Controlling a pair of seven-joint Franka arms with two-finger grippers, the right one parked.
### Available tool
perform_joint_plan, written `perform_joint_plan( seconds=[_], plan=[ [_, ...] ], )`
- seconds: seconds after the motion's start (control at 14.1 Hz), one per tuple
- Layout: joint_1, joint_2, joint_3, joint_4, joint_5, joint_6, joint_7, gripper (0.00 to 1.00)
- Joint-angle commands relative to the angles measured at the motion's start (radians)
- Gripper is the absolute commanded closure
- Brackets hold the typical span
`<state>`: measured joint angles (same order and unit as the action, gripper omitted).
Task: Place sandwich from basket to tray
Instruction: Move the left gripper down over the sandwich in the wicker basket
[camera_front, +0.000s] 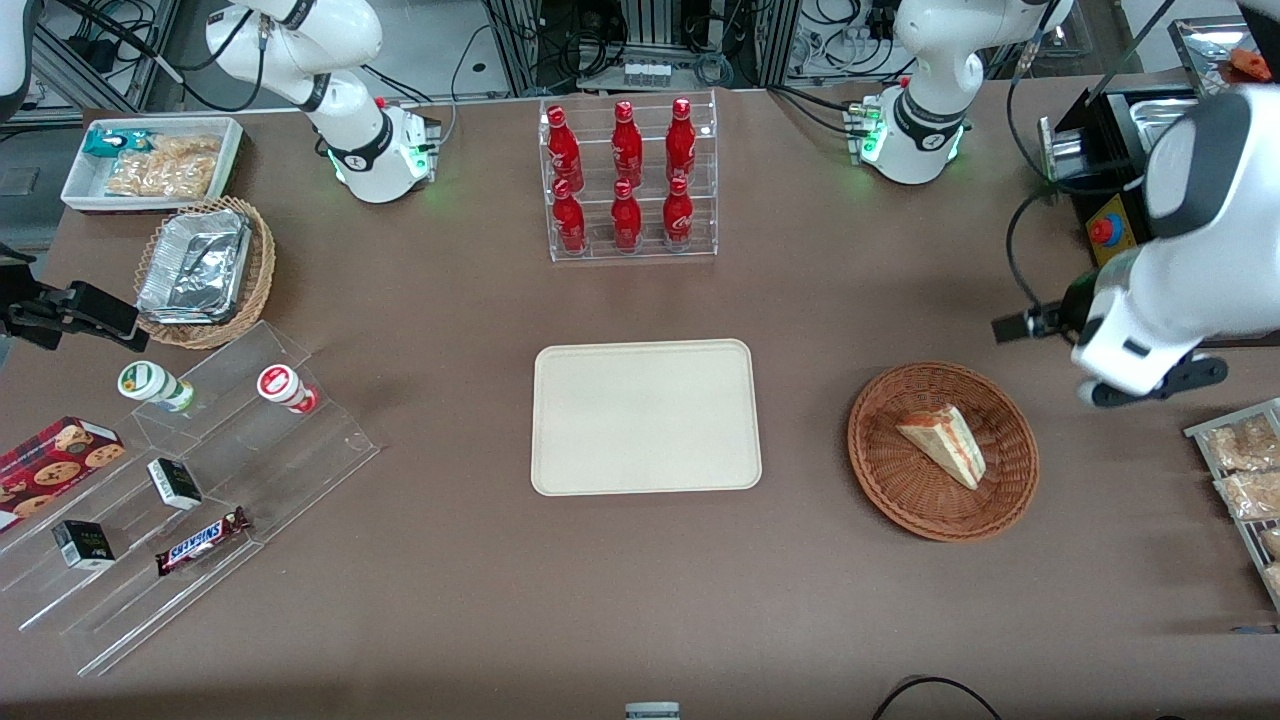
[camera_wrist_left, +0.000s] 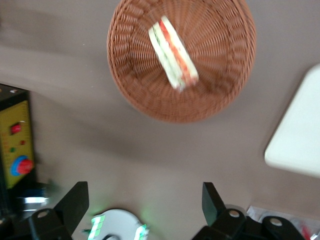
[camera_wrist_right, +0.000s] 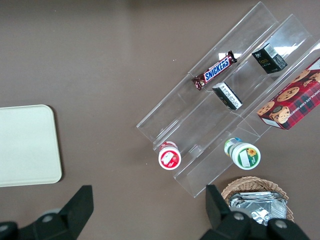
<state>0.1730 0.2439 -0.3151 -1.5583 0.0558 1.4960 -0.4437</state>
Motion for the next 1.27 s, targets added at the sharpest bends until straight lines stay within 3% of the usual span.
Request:
perform_joint_plan(
  seconds=[0.0,0.49,0.71,1.13,1.2],
  plan=[
    [0.000,0.043,-0.009,-0.067,0.001,0.123,-0.150,0.00],
    [0.000,0.139,-0.001,-0.244,0.010,0.427,-0.394,0.00],
    [0.000,0.198,0.002,-0.250,0.010,0.496,-0.498,0.00],
    [0.000,0.256,0.040,-0.315,0.004,0.645,-0.517,0.00],
    [0.000,0.261,0.041,-0.313,0.003,0.652,-0.524,0.05]
  ],
)
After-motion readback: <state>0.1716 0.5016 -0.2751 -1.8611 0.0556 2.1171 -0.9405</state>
